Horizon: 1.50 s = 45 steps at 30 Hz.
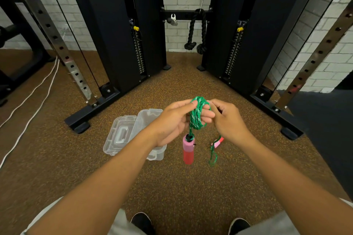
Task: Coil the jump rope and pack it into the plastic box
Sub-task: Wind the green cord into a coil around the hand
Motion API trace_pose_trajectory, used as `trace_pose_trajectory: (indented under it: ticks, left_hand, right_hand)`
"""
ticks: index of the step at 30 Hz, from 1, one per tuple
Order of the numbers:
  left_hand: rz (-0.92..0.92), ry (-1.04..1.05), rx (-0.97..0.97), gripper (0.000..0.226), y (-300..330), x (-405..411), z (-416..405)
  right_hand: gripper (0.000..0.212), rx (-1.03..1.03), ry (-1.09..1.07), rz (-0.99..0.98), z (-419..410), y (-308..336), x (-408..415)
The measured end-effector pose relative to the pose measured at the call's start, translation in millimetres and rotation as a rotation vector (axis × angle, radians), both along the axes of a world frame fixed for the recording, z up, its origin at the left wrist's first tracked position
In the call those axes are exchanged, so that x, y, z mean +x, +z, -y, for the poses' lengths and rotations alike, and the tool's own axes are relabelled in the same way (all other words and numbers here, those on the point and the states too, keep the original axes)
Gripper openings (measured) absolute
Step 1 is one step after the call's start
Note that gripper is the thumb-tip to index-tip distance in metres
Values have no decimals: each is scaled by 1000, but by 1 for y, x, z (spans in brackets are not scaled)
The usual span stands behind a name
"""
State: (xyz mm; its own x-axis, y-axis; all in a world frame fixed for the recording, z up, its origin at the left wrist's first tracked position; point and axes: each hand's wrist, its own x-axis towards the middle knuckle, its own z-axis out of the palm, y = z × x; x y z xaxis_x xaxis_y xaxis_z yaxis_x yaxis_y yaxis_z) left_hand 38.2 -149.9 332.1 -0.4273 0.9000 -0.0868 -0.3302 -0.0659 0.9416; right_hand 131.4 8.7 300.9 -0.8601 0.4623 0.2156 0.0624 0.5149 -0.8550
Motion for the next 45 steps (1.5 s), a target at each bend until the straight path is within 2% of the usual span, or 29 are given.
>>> trace_pose_trajectory:
  ticks: [5, 8, 10, 14, 19, 22, 26, 30, 34, 40, 45]
  left_hand:
    - [86, 61, 74, 39, -1, -3, -1]
    - [102, 78, 66, 40, -2, -2, -3]
    - [132, 106, 70, 41, -4, -4, -3]
    - [164, 170, 88, 42, -4, -7, -3]
    - [108, 272, 93, 42, -5, -14, -3]
    - [5, 296, 56, 41, -9, -16, -3]
    - [-180, 254, -58, 48, -13, -15, -4]
    - [-402, 222, -221, 62, -16, -14, -4]
    - [-573, 216, -287, 64, -19, -13, -1]
    - [-814, 159, -365, 52, -17, -11, 3]
    - [-968, 130, -353, 16, -19, -11, 1]
  right_hand:
    - [43, 96, 8, 199, 21, -18, 1]
    - [45, 40, 76, 274, 26, -16, 1]
    - [42, 2, 121, 302, 24, -11, 2]
    - [22, -14, 241, 326, 22, -3, 7]
    - [18, -14, 279, 254, 26, 7, 11]
    - [18, 0, 275, 223, 28, 13, 13]
    - [22, 160, 278, 205, 29, 21, 13]
    - [21, 306, 255, 256, 23, 27, 14]
    - [18, 340, 251, 323, 20, 27, 13]
    - [22, 347, 191, 201, 20, 33, 14]
    - [35, 403, 114, 85, 13, 33, 13]
